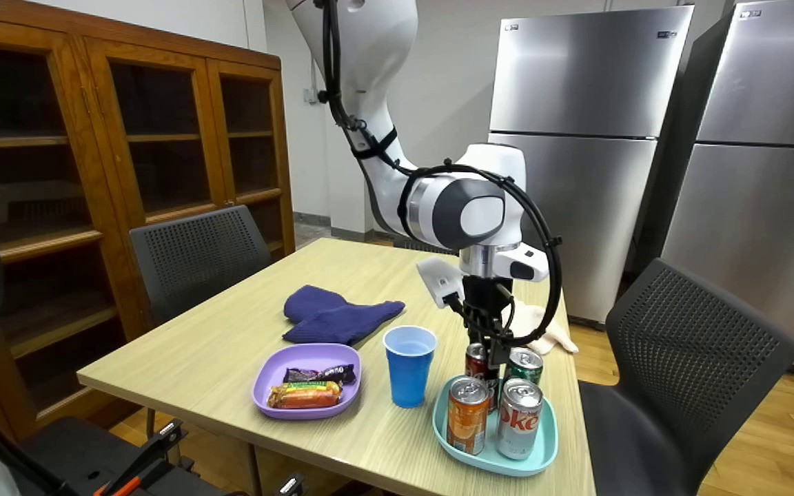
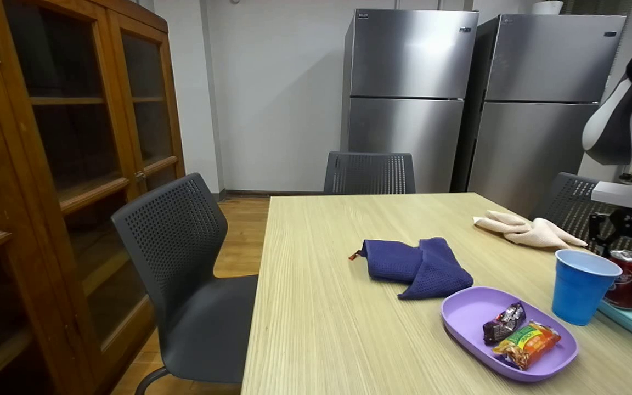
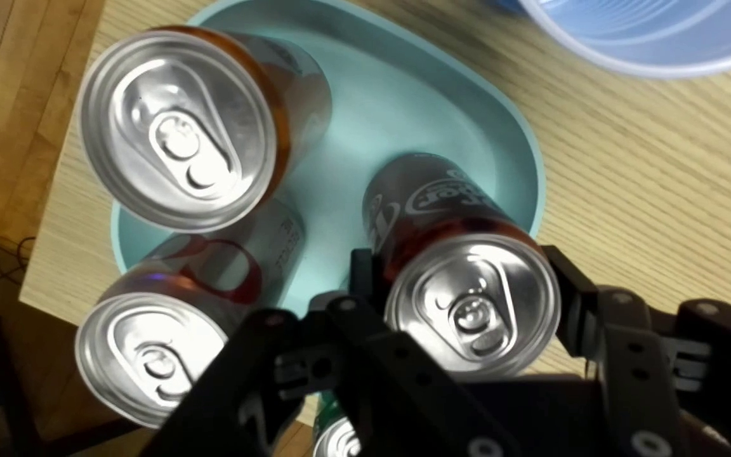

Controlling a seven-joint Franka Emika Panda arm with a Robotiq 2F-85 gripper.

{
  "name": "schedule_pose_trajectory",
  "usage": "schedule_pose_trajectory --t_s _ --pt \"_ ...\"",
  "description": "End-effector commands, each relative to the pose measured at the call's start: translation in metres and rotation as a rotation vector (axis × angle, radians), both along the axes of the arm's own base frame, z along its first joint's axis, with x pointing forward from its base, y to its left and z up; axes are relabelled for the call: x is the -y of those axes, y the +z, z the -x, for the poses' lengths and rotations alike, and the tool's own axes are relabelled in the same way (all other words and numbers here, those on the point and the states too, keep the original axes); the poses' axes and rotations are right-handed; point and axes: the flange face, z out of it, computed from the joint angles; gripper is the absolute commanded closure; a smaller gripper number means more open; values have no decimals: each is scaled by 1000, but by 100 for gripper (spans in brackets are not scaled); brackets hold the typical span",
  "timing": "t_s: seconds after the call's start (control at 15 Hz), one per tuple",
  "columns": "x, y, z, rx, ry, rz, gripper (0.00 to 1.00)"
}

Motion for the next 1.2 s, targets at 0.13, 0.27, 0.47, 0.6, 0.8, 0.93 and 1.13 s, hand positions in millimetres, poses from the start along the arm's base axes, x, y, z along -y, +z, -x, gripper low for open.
schedule_pose_trajectory --t_s 0.13,0.27,0.47,0.6,0.8,0.93,1.13 --pt "-5 7 -3 19 42 -11 61" --pt "-7 5 -4 15 47 -16 61" --pt "-8 5 -4 17 50 -17 61" --pt "-7 5 -4 13 52 -15 14" --pt "-7 6 -4 13 57 -12 0" --pt "-7 7 -4 10 57 -15 0" --pt "-7 10 -5 11 58 -13 0"
